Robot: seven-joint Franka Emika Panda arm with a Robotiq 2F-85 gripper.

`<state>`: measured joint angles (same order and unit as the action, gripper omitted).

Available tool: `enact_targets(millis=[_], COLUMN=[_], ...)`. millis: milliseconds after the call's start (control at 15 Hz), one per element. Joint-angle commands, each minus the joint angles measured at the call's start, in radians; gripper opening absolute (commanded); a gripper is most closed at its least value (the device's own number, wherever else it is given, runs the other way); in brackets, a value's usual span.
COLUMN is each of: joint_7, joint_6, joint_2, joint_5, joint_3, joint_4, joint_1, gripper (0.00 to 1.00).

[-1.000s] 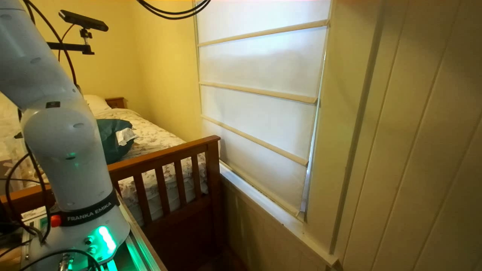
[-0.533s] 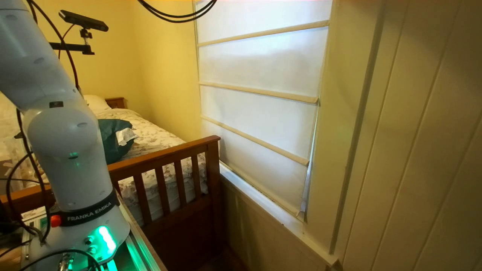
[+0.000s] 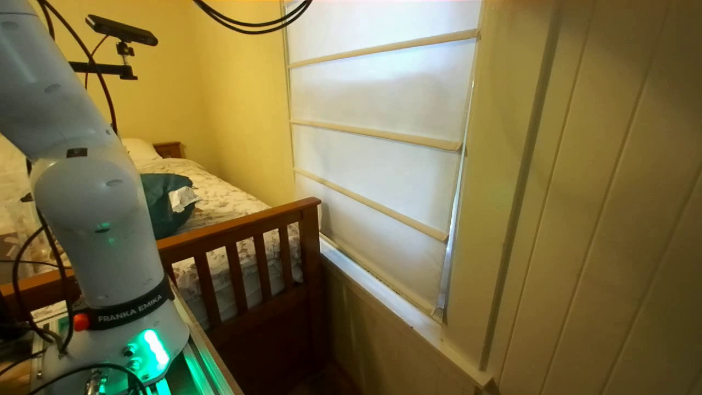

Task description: Pull the blinds up

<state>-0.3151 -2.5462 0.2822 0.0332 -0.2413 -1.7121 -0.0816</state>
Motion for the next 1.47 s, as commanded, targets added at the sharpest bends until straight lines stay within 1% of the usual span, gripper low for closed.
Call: enact_targets(millis=[0,200,400,800,1133,1400], joint_7=[0.026,0.001,-0.019,-0.032,-0.028,-0.047], joint_6=[0.106,0.161,0.174,0.149,0.137,0.131], joint_2=[0.055,0.088,0.128,0.177,0.185,0.172], joint_5=[-0.065,-0.045,-0.022,-0.037,-0.053,-0.043], joint_3=[0.016,0.007,-0.001,-0.014,-0.033,-0.063], joint_4=[-0.073,-0.136,-0.247,-0.467,-0.607,-0.703], joint_1=[-0.041,-0.031,-0.018,-0.029,-0.055,-0.068], gripper=[0.00,0.00,0.00,0.00,0.00,0.00])
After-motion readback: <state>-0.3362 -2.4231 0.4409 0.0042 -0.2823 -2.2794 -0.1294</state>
